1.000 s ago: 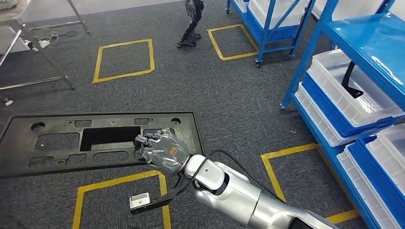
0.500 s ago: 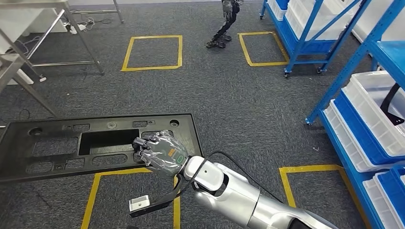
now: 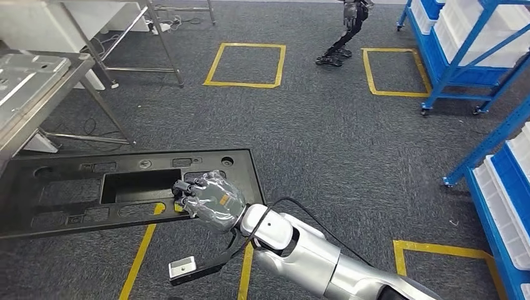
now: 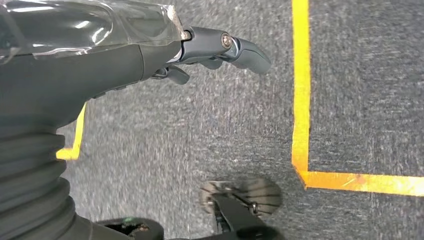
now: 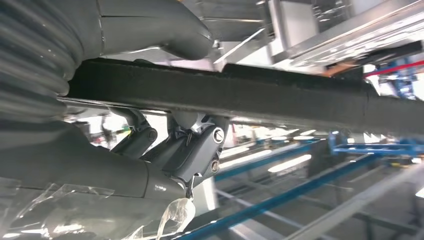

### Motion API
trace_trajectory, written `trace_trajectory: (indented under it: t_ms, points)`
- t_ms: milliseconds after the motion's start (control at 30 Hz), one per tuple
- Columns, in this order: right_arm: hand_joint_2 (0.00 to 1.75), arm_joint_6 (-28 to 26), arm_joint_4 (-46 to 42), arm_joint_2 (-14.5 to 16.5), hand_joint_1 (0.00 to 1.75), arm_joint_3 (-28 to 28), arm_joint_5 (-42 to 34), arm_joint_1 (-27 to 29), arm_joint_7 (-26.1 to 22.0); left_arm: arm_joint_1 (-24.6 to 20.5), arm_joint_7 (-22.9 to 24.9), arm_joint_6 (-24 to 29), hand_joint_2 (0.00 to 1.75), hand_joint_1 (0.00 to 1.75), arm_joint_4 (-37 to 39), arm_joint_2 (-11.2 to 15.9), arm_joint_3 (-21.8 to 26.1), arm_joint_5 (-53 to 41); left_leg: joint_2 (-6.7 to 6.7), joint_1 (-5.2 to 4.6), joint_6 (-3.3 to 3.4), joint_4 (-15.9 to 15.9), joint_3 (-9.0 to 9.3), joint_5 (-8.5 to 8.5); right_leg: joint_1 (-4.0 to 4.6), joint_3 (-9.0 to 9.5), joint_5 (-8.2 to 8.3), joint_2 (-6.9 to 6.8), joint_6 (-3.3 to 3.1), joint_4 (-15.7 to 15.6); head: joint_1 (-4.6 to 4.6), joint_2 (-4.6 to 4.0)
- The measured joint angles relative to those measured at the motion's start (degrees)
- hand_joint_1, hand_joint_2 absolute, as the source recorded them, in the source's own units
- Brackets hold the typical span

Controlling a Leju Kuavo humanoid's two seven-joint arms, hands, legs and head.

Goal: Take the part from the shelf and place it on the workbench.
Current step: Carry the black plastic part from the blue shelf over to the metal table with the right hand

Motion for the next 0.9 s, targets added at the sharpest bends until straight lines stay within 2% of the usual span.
trace_trajectory:
  t_ms: [33, 67, 100, 167, 233, 300, 367, 433, 467, 500, 533, 567, 600, 667, 700, 733, 800, 833, 867, 900]
  points:
    - [1.75, 0.0, 0.0, 0.0, 1.75, 0.0, 0.0, 0.1, -0.1, 0.1, 0.0, 0.0, 1.75, 0.00, 0.0, 0.0, 0.1, 0.0, 0.20, 0.05, -0.05, 0.2, 0.04, 0.35, 0.01, 0.01, -0.06, -0.77, -0.02, 0.0, 0.00, 0.00]
    - [1.75, -0.1, 0.0, 0.0, 1.75, 0.0, -0.1, 0.1, -0.2, 0.1, 0.0, 0.1, 1.75, 0.00, 0.0, 0.0, 0.2, -0.1, 0.50, 0.06, 0.00, -2.1, 1.36, 1.66, 0.01, 0.05, -0.13, -1.44, 0.01, 0.0, 0.01, 0.00]
    - [1.75, -0.1, 0.0, 0.0, 1.75, 0.0, -0.1, 0.1, -0.3, 0.1, -0.1, 0.1, 1.75, 0.00, 0.0, 0.0, 0.2, -0.1, 1.10, 0.01, 0.14, -6.0, 3.51, 3.38, 0.02, 0.13, -0.21, -2.02, 0.07, 0.0, 0.01, 0.00]
    - [1.75, -0.2, 0.0, 0.0, 1.75, 0.0, -0.2, 0.0, -0.4, 0.0, -0.1, 0.3, 1.75, 0.00, 0.0, 0.0, 0.3, -0.2, 3.60, -0.62, 0.73, -14.2, 8.03, 5.89, 0.27, 0.32, -0.46, -3.09, 0.39, 0.0, 0.01, 0.00]
    - [1.75, -0.2, 0.0, 0.0, 1.75, 0.0, -0.2, 0.0, -0.3, -0.1, -0.2, 0.4, 1.75, 0.00, 0.0, 0.0, 0.4, -0.2, 4.70, -1.28, 1.27, -17.5, 9.75, 6.46, 0.53, 0.48, -0.67, -4.17, 0.77, 0.1, 0.01, 0.00]
    - [1.75, -0.2, 0.0, 0.0, 1.75, 0.0, -0.3, 0.0, -0.2, 0.1, -0.2, 0.5, 1.75, 0.00, 0.0, 0.0, 0.4, -0.2, 3.49, -1.15, 1.69, -17.7, 9.79, 6.71, 0.53, 0.66, -0.98, -4.83, 1.20, 0.1, 0.01, 0.00]
    - [1.75, -0.2, -0.1, 0.0, 1.75, 0.0, -0.3, 0.0, -0.1, 0.2, -0.2, 0.7, 1.75, 0.00, 0.0, 0.0, 0.4, -0.2, 2.30, -0.67, 2.25, -18.0, 10.06, 7.02, 0.36, -0.11, -2.74, -2.95, 1.72, 2.5, 0.02, 0.00]
    - [1.75, -0.2, -0.2, 0.0, 1.75, 0.0, -0.2, 0.1, 0.0, 0.1, -0.2, 0.7, 1.75, 0.00, 0.0, 0.0, 0.4, -0.3, 1.07, -0.41, 2.64, -18.1, 10.19, 7.16, 0.16, -3.36, -6.36, -0.20, 2.05, 9.7, 0.03, 0.00]
    - [1.75, -0.2, -0.3, -0.1, 1.75, 0.0, -0.2, 0.2, 0.1, 0.1, -0.2, 0.7, 1.75, 0.00, 0.0, 0.0, 0.4, -0.3, 0.42, -0.39, 2.72, -18.1, 10.19, 7.18, 0.08, -5.42, -7.96, 0.38, 2.14, 13.8, 0.03, 0.00]
    - [1.75, -0.2, -0.3, -0.1, 1.75, 0.0, -0.2, 0.3, 0.2, 0.1, -0.2, 0.7, 1.75, 0.00, 0.0, 0.0, 0.4, -0.3, -0.32, -0.36, 2.74, -18.1, 10.19, 7.18, 0.02, -6.99, -8.66, 0.59, 2.24, 16.7, 0.03, 0.00]
    - [1.75, -0.2, -0.3, -0.2, 1.75, 0.0, -0.1, 0.5, 0.3, 0.1, -0.2, 0.7, 1.75, 0.00, 0.0, 0.0, 0.5, -0.3, -1.11, -0.29, 2.73, -18.0, 10.20, 7.17, -0.09, -7.58, -8.21, 0.66, 2.35, 17.5, 0.03, 0.00]
    - [1.75, -0.2, -0.3, -0.2, 1.75, 0.0, -0.1, 0.5, 0.3, 0.1, -0.2, 0.7, 1.75, 0.00, 0.0, 0.0, 0.5, -0.3, -1.89, -0.19, 2.67, -18.0, 10.21, 7.13, -0.25, -7.11, -6.79, 0.75, 2.45, 16.1, 0.03, 0.00]
    - [1.75, -0.2, -0.3, -0.2, 1.75, 0.0, -0.1, 0.6, 0.3, 0.2, -0.2, 0.7, 1.75, 0.00, 0.0, 0.0, 0.6, -0.3, -2.74, -0.02, 2.54, -17.8, 10.22, 7.05, -0.52, -5.57, -4.57, 1.14, 2.61, 12.5, 0.03, 0.00]
    - [1.75, -0.3, -0.3, -0.1, 1.75, 0.0, -0.1, 0.5, 0.3, 0.1, -0.3, 0.7, 1.75, 0.00, 0.0, 0.0, 0.7, -0.3, -4.27, 0.15, 1.96, -17.2, 9.92, 6.74, -1.25, -2.06, -1.42, 3.47, 2.96, 4.8, 0.03, 0.00]
    - [1.75, -0.3, -0.3, -0.1, 1.75, 0.0, 0.0, 0.5, 0.2, 0.1, -0.3, 0.8, 1.75, 0.00, 0.0, 0.0, 0.7, -0.3, -4.92, 0.22, 1.59, -17.0, 9.64, 6.67, -1.44, -0.99, -0.72, 4.42, 3.00, 2.4, 0.02, 0.00]
    - [1.75, -0.4, -0.3, -0.1, 1.75, 0.0, 0.0, 0.5, 0.2, 0.1, -0.3, 0.8, 1.75, 0.00, 0.0, 0.0, 0.7, -0.2, -5.47, 0.28, 1.24, -16.9, 9.35, 6.70, -1.42, -0.63, -0.77, 4.97, 2.88, 1.6, 0.02, 0.00]
    - [1.75, -0.4, -0.3, 0.0, 1.75, 0.0, 0.2, 0.5, 0.2, 0.5, -0.4, 0.8, 1.75, 0.00, 0.0, 0.0, 0.7, -0.2, -6.29, 0.61, 0.71, -16.9, 8.97, 6.85, -1.16, -0.64, -0.65, 3.97, 2.21, 1.4, 0.02, 0.00]
    - [1.75, -0.4, -0.4, 0.1, 1.75, 0.0, 0.2, 0.4, 0.2, 0.6, -0.4, 0.8, 1.75, 0.00, 0.0, 0.0, 0.8, -0.2, -5.62, 0.61, 0.51, -16.5, 8.64, 6.51, -1.11, -0.59, -0.58, 3.40, 1.82, 1.3, 0.01, 0.00]
    - [1.75, -0.4, -0.4, 0.1, 1.75, 0.0, 0.2, 0.4, 0.3, 0.7, -0.4, 0.8, 1.75, 0.00, 0.0, 0.0, 0.8, -0.2, -4.39, 0.56, 0.33, -15.1, 7.96, 5.72, -1.11, -0.54, -0.54, 2.78, 1.46, 1.2, 0.00, 0.00]
    - [1.75, -0.4, -0.5, 0.2, 1.75, 0.0, 0.2, 0.4, 0.2, 0.7, -0.4, 0.9, 1.75, 0.00, 0.0, 0.0, 0.8, -0.2, -2.79, 0.47, 0.17, -12.5, 6.70, 4.34, -1.06, -0.50, -0.53, 2.16, 1.16, 1.2, -0.01, 0.00]
